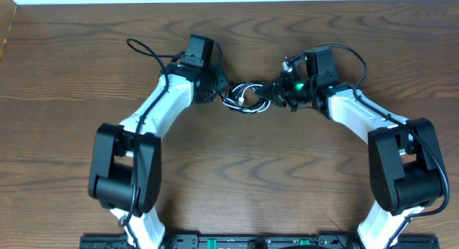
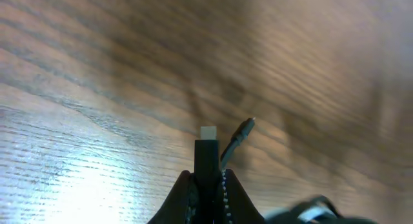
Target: Untangle cables
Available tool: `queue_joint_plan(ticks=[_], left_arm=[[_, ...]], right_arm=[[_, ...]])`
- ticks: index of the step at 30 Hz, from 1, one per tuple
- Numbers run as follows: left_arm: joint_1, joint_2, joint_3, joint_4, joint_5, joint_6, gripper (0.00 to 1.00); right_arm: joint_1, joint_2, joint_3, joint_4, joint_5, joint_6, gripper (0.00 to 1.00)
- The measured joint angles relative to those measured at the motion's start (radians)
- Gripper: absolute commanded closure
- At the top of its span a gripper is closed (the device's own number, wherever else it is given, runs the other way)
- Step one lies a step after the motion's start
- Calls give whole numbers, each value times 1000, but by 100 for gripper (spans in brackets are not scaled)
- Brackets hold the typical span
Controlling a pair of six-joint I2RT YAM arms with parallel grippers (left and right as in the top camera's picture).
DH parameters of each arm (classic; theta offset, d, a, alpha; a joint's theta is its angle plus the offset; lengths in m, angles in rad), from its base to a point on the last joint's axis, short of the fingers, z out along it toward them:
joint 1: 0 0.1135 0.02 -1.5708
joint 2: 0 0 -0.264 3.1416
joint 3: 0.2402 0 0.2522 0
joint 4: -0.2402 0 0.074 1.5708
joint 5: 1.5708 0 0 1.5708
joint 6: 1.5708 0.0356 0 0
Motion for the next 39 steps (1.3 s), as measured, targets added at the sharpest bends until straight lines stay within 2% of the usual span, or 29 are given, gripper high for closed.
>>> queue_joint_plan(ticks=[7,26,31,39], left_arm=[[0,-107,1,1,7,4,92],[-138,-109,2,-47,11,77,93],[-145,-109,3,-124,7,142,92],[-145,-113,3,-142,7,251,92]], right_arm=[[0,0,0,0,16,-1,99],[0,0,-5,-6,21,15,99],[0,0,-5,-9,34,15,99],[0,0,-5,-9,68,10,99]])
